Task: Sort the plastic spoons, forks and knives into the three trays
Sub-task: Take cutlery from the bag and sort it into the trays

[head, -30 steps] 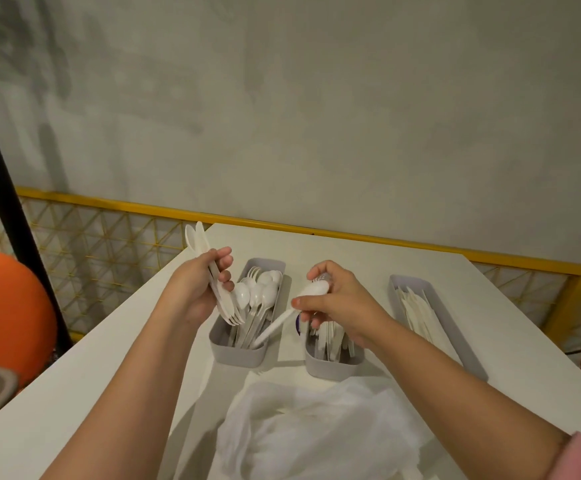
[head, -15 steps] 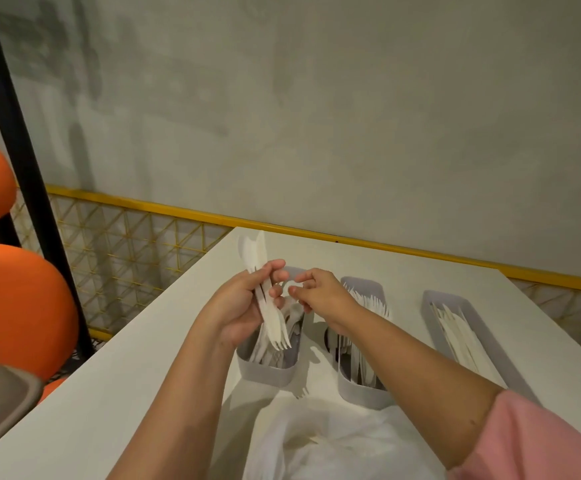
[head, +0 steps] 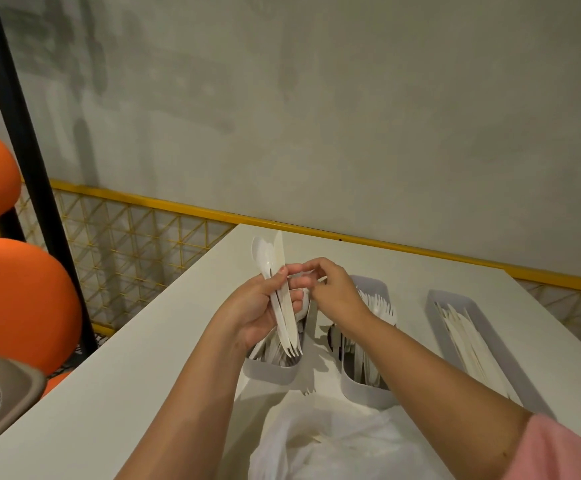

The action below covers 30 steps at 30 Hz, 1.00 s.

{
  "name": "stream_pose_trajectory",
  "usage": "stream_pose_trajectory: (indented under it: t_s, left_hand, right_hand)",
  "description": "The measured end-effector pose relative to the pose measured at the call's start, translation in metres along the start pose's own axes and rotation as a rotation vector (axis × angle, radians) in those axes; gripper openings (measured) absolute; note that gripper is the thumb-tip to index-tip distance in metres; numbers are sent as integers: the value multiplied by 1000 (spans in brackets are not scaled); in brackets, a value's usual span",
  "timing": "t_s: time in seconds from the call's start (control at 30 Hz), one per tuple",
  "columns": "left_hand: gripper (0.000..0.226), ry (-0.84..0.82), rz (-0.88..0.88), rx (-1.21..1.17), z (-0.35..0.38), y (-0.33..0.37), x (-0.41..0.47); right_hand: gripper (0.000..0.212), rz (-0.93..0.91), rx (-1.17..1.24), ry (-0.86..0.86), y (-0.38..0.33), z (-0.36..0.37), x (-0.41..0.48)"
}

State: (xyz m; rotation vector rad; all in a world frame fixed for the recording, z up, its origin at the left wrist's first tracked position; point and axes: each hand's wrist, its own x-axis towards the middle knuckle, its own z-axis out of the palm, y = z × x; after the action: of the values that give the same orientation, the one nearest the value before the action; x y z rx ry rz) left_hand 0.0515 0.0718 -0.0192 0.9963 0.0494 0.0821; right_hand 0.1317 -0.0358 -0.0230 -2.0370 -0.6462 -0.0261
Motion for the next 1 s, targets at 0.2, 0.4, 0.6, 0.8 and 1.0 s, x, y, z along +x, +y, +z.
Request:
stream_pose_trajectory:
  t_s: [0.2,0.4,0.6,0.8,1.0]
  left_hand:
    - [26,2,-26,64,6,-3,-1]
    - [26,-61,-45,139,20,-10,-3]
    - [29,-84,-96,149,39,-20,-5]
    - [31,-22,-131,143,42,-22,-4]
    - [24,2,-160,72,44,-22,-3]
  right_hand:
    - [24,-56,83,43,-12,-12,-19]
    - [16,62,183,-12,-19,-27,-25]
    - [19,197,275,-4,-15,-44,-29]
    - [22,288,361,157,0,-69,-28]
    - [21,310,234,257,28,-109,-27]
